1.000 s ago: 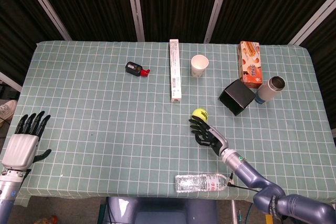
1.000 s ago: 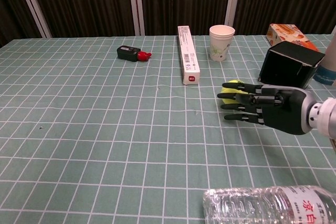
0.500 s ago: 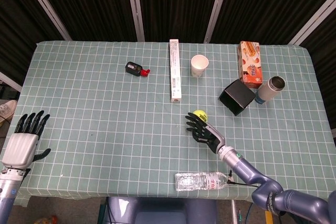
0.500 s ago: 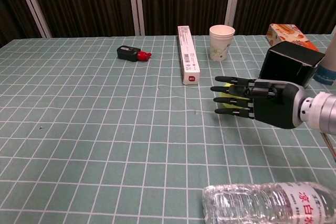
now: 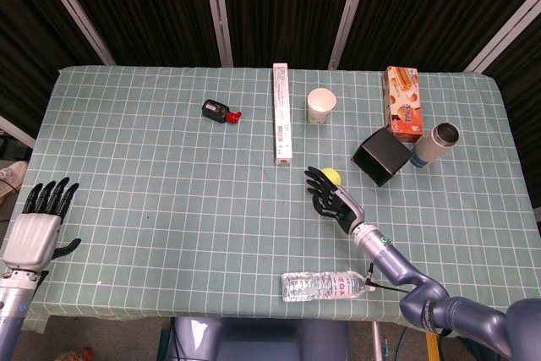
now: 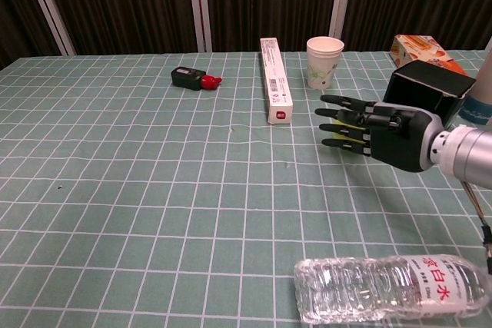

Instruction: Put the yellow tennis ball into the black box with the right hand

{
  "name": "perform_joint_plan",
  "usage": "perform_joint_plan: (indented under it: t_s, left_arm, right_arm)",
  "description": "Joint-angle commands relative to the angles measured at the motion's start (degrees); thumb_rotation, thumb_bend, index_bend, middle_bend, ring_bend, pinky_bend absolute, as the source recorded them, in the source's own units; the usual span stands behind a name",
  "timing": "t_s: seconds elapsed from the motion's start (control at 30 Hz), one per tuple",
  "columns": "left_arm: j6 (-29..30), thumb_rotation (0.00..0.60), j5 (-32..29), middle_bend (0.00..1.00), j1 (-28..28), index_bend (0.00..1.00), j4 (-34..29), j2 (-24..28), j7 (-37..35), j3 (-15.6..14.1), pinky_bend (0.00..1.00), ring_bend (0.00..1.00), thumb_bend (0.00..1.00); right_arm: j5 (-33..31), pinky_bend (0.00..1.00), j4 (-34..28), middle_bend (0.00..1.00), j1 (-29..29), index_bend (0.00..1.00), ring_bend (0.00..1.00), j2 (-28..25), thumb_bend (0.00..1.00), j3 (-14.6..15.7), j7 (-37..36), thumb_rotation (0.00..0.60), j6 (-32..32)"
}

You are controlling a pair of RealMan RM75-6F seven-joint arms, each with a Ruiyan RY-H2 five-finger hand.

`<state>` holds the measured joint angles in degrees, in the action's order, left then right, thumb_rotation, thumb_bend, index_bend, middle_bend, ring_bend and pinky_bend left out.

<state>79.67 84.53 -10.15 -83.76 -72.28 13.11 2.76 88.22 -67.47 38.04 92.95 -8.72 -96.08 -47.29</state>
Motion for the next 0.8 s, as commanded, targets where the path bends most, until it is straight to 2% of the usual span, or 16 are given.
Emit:
perform_joint_plan:
  t_s: [0.03, 0.8]
  left_arm:
    - [-0.2, 0.6, -0.2, 0.0, -0.1, 0.0, 0.0, 0.0, 0.0, 0.0, 0.01, 0.0, 0.12]
    - [-1.6, 0.6, -2.1, 0.0, -0.7, 0.0, 0.5, -0.2, 0.0, 0.3, 0.01, 0.0, 0.12]
  right_arm:
    - [-0.8, 0.0, 2.1, 0.03, 0.4, 0.0, 0.0, 1.3, 0.68, -0.3, 0.3, 0.6, -0.6]
    - [-6.1, 0.0, 16.1, 0.02, 2.7, 0.0, 0.0, 7.0, 0.68, -2.6, 5.4, 0.6, 0.5]
